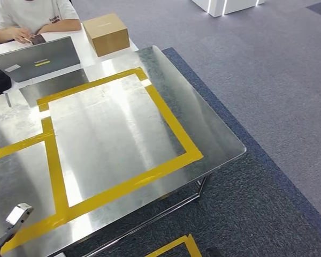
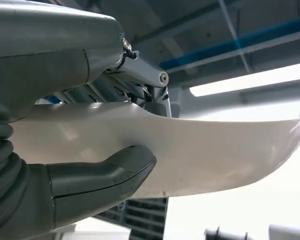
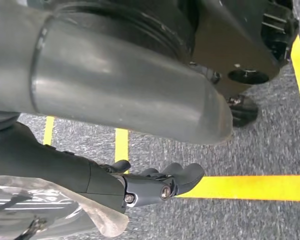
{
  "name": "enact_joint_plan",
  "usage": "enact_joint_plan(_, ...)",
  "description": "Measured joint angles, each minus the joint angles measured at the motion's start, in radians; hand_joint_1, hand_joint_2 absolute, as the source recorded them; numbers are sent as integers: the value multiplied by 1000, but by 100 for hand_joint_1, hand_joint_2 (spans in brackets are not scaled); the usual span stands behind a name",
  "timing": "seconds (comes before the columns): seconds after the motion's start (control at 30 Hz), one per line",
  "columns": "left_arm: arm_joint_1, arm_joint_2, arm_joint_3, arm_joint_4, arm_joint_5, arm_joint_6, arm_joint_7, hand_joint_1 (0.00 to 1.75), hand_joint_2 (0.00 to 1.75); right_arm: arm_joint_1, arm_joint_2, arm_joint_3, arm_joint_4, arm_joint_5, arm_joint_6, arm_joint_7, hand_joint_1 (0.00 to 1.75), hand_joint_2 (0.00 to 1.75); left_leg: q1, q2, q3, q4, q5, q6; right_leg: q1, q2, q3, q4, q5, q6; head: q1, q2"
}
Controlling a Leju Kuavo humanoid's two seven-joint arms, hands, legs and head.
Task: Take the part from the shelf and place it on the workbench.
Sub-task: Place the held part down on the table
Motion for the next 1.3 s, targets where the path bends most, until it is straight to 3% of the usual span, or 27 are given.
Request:
enact_joint_plan(0.03,-3,21,4,32,19,0,1,175,175,0,0,-1,0,7,2,-1,0,0,1,0,-10,22,2,-1,0,0,0,0,0,0,0,0)
enact_joint_plan(0.07,-7,43,11,63,37,0,-5,175,175,0,-1,-1,0,13,3,-3,0,0,2,0,-2,4,24,-1,1,1,1,0,0,0,0,0)
enact_joint_plan(0.13,-27,80,21,122,73,0,-31,175,175,0,-1,-2,0,25,7,-6,0,0,2,0,55,-122,96,3,1,1,5,0,-1,1,0,0)
enact_joint_plan(0.2,-55,106,21,182,94,0,-60,175,175,-2,-2,-2,0,33,7,-7,0,0,-1,0,101,-230,134,10,5,-1,1,2,-1,6,0,0)
enact_joint_plan(0.33,-84,130,-3,254,81,1,-52,0,175,-5,-3,-2,0,39,7,-8,0,0,-1,0,105,-257,136,29,7,-2,-9,7,-3,24,1,0)
enact_joint_plan(0.37,-89,134,-10,262,73,1,-42,0,175,-5,-3,-3,0,39,7,-8,0,0,1,0,105,-260,139,36,7,-1,-19,26,-17,29,2,0)
enact_joint_plan(0.4,-94,136,-15,267,65,1,-33,0,131,-5,-4,-3,0,40,7,-8,0,0,3,2,106,-262,141,41,7,-1,-40,67,-41,32,3,0)
enact_joint_plan(0.5,-101,139,-27,276,56,1,-22,0,0,-3,-5,-5,0,43,7,-7,0,0,2,4,104,-261,141,48,6,-2,-132,258,-124,38,5,0)
enact_joint_plan(0.53,-101,139,-30,279,54,1,-22,0,0,-2,-6,-5,0,45,7,-7,0,0,1,5,104,-261,140,49,6,-2,-148,290,-127,38,5,0)
enact_joint_plan(0.57,-102,139,-32,280,51,1,-22,0,0,-1,-6,-5,0,47,7,-7,0,0,1,4,105,-261,140,49,6,-2,-145,281,-110,36,5,0)
enact_joint_plan(0.63,-103,139,-36,282,50,1,-24,0,0,-1,-6,-6,0,49,7,-7,0,0,0,4,108,-260,139,48,7,-2,-88,161,-40,29,5,0)
enact_joint_plan(0.7,-103,136,-39,281,69,1,-38,0,0,-4,-7,-6,0,50,6,-7,0,0,-4,3,108,-258,136,42,9,-2,-25,37,1,21,5,0)
enact_joint_plan(0.73,-103,134,-39,278,85,2,-52,0,0,-5,-7,-6,0,51,6,-7,0,0,-5,3,107,-257,135,38,10,-1,-10,9,5,19,4,0)
enact_joint_plan(0.87,-99,101,-41,240,189,3,-158,0,0,-1,-8,-8,0,54,5,-6,0,0,-3,2,101,-242,122,19,8,-1,-1,-7,8,4,3,0)
enact_joint_plan(0.93,-97,78,-41,217,254,3,-212,0,0,-2,-8,-11,0,55,4,-6,0,0,0,2,65,-158,70,9,4,-3,1,-12,11,-4,2,0)
enact_joint_plan(1.0,-92,56,-42,205,291,3,-236,0,0,-3,-8,-13,0,55,4,-6,0,0,3,2,7,-27,11,2,4,-4,1,-12,10,-6,2,0)
enact_joint_plan(1.03,-89,47,-42,201,299,3,-241,0,0,-2,-8,-13,0,56,4,-6,0,0,4,2,-11,13,2,0,4,-4,1,-11,10,-6,2,0)
enact_joint_plan(1.07,-87,41,-43,197,302,3,-244,0,0,-2,-8,-14,0,56,4,-5,0,0,5,2,-13,16,13,-1,4,-4,2,-11,10,-6,2,0)
enact_joint_plan(1.1,-86,36,-43,193,304,3,-246,0,0,-1,-8,-14,0,56,4,-5,0,0,5,2,4,-20,42,0,4,-4,3,-11,9,-5,2,0)
enact_joint_plan(1.13,-86,32,-43,189,305,3,-247,0,0,-1,-8,-14,0,56,4,-5,0,0,6,2,34,-86,81,1,4,-3,4,-10,9,-4,2,0)
enact_joint_plan(1.2,-86,26,-44,181,306,3,-248,0,0,-2,-8,-15,0,56,4,-5,0,0,4,2,93,-212,129,8,7,-2,5,-8,7,2,2,0)
enact_joint_plan(1.23,-86,24,-45,177,306,3,-249,0,0,-2,-8,-15,0,56,4,-5,0,0,2,1,107,-245,137,12,9,-2,4,-6,7,7,3,0)
enact_joint_plan(1.3,-84,19,-45,173,323,3,-254,0,0,-2,-8,-16,0,56,4,-5,0,0,-1,-1,108,-256,138,21,9,-2,0,-4,11,18,4,0)
